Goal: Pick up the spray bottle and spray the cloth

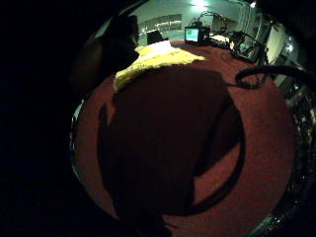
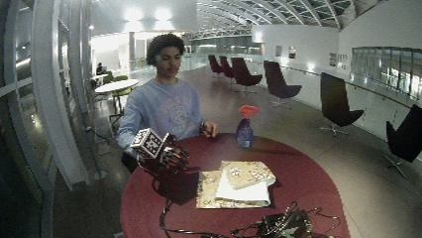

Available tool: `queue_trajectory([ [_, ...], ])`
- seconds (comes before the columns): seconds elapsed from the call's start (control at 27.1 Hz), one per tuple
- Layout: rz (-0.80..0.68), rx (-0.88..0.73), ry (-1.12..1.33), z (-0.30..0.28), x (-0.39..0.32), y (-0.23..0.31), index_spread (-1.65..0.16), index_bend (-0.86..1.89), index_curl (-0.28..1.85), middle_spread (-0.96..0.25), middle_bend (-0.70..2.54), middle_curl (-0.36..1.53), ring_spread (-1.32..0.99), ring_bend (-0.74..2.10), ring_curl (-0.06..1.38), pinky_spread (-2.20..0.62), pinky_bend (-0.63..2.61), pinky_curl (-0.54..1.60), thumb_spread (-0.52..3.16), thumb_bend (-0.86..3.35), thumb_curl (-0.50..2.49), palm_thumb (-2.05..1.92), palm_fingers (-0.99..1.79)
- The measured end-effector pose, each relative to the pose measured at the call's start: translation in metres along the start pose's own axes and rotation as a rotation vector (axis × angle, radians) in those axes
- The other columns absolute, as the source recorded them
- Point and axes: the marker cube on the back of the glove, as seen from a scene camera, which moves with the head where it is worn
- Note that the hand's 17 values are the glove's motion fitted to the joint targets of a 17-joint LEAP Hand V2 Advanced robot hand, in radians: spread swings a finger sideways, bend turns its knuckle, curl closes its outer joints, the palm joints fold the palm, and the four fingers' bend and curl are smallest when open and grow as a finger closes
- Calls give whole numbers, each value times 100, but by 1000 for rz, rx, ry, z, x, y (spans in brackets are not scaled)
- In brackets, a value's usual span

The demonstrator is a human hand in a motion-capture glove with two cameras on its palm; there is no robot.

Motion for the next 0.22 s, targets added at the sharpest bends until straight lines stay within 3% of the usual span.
queue_trajectory([
  [0.22,-13,31,-11,-1,0,0,-31,16,35,-4,31,44,-2,34,37,23,15,24,111,-1,39,73,74],
])
